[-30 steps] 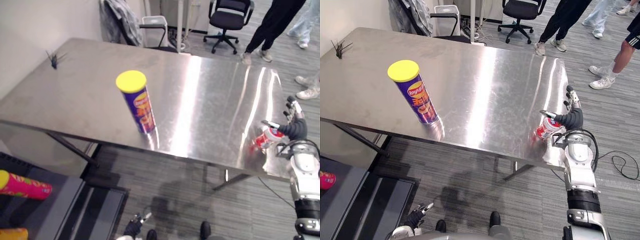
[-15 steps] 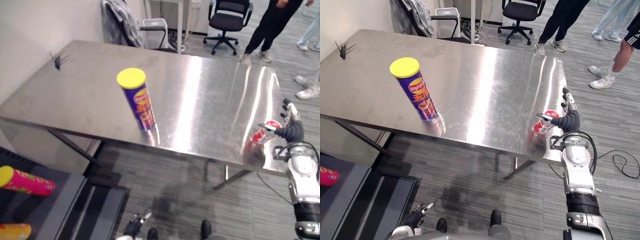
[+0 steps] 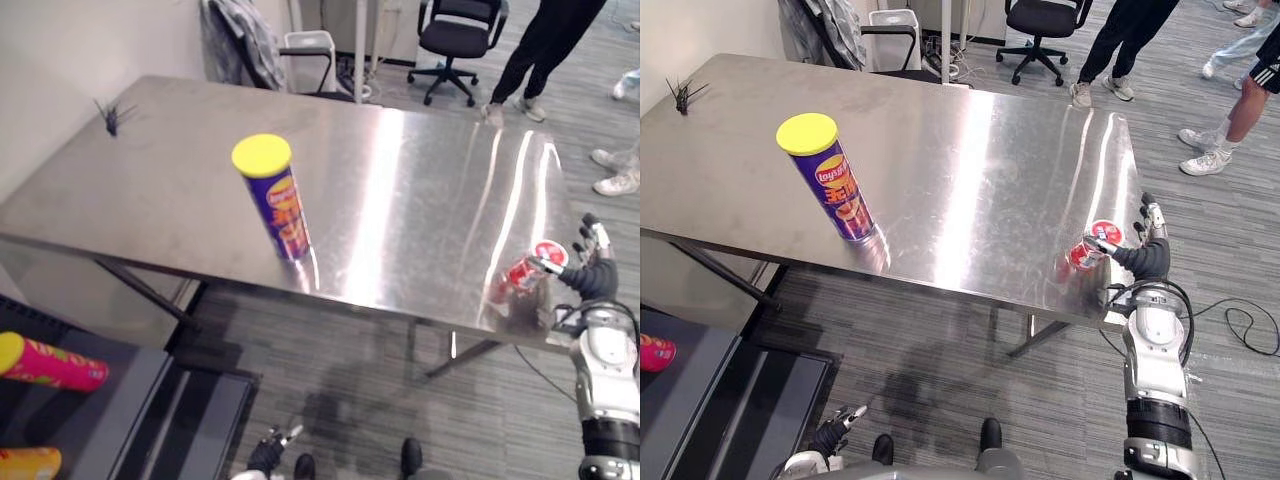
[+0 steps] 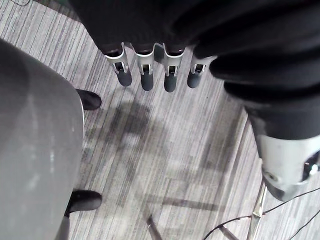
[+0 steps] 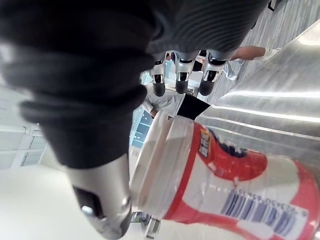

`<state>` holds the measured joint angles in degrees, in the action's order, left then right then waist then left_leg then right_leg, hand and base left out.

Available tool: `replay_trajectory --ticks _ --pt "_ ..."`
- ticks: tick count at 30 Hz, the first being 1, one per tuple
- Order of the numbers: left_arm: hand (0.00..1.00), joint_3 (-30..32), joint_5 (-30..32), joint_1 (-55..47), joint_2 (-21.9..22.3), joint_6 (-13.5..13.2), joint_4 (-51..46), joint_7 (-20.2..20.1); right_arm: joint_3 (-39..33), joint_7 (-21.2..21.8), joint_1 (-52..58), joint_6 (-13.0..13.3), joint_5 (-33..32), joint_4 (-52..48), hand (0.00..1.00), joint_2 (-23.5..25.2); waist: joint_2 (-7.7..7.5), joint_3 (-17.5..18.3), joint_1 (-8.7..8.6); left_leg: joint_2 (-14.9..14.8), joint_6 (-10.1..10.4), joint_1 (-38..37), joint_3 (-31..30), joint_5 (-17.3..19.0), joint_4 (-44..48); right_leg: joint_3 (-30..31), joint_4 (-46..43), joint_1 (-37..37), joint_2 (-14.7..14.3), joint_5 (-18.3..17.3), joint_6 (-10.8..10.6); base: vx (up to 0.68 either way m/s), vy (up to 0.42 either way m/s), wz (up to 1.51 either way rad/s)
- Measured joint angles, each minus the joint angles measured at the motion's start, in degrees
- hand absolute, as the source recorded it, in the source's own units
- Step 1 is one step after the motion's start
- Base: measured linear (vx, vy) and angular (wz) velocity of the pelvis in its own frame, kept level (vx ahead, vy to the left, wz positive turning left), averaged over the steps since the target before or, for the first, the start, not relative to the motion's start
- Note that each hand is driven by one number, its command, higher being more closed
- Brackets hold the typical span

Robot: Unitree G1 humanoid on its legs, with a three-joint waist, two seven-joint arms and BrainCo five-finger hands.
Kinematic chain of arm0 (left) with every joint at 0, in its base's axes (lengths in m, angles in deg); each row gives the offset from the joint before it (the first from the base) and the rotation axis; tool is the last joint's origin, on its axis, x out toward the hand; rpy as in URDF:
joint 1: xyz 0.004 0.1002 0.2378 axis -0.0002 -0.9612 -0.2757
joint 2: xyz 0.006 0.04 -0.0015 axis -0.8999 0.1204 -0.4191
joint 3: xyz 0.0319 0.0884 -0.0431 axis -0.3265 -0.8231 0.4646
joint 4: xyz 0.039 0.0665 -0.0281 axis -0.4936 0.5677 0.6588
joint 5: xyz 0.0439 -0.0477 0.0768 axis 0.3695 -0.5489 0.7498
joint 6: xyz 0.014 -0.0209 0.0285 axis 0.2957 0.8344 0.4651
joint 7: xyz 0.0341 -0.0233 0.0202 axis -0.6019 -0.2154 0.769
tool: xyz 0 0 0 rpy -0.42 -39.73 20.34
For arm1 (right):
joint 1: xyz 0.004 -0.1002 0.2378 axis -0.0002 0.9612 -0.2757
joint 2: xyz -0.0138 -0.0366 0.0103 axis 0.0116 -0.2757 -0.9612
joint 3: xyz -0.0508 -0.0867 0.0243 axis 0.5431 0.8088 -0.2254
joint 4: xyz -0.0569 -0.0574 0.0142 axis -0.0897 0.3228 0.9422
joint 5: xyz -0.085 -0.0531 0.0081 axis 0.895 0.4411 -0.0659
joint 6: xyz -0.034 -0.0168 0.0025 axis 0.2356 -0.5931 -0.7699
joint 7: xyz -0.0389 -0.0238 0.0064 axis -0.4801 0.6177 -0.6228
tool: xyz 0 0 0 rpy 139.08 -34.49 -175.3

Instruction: Put the gum and the chips on the shelf.

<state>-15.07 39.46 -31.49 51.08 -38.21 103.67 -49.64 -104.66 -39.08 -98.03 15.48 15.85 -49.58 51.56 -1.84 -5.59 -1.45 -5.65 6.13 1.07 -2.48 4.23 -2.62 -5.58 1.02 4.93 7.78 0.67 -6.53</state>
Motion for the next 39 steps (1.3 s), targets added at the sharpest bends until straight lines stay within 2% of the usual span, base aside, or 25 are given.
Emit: replay_trajectory --ticks 8,30,31,39 --pt "0.0 -0.03 0.0 0.78 0.02 0.08 0.25 0.01 0.01 -0.38 0.18 -0.04 0.01 -1.93 0.0 0.08 0.7 -0.66 0.1 -0.07 0.03 1.77 -0.1 0.04 0.77 0.08 -0.22 1.64 -0.15 0.0 0.0 -0.01 -0.004 -0.01" --pt "0.0 0.1 -2.25 1.51 -0.04 -0.14 0.06 0.18 0.87 -0.2 0.17 -0.09 0.04 -1.94 0.0 1.6 0.39 -2.66 0.33 -0.1 0.03 4.85 -1.07 0.03 1.16 -0.36 -0.36 4.08 -0.15 0.02 0.02 0.0 -0.002 0.01" --pt "0.0 0.1 -2.25 1.51 -0.11 -0.39 0.04 0.23 0.81 -0.33 0.01 -0.05 0.04 -2.11 1.0 2.11 0.24 -2.85 0.32 -0.09 0.03 4.86 -1.07 0.03 1.15 -0.36 -0.36 4.09 -0.13 0.03 0.02 0.0 0.0 0.0" --pt "0.0 0.11 -3.92 2.08 -0.38 -0.72 0.1 1.06 0.8 -0.95 -0.18 0.13 0.07 -4.05 1.0 2.3 -0.17 -3.9 0.31 -0.09 0.03 6.21 -1.01 0.03 1.76 -0.11 -1.04 5.63 -0.14 0.04 0.03 -0.01 -0.006 -0.01"
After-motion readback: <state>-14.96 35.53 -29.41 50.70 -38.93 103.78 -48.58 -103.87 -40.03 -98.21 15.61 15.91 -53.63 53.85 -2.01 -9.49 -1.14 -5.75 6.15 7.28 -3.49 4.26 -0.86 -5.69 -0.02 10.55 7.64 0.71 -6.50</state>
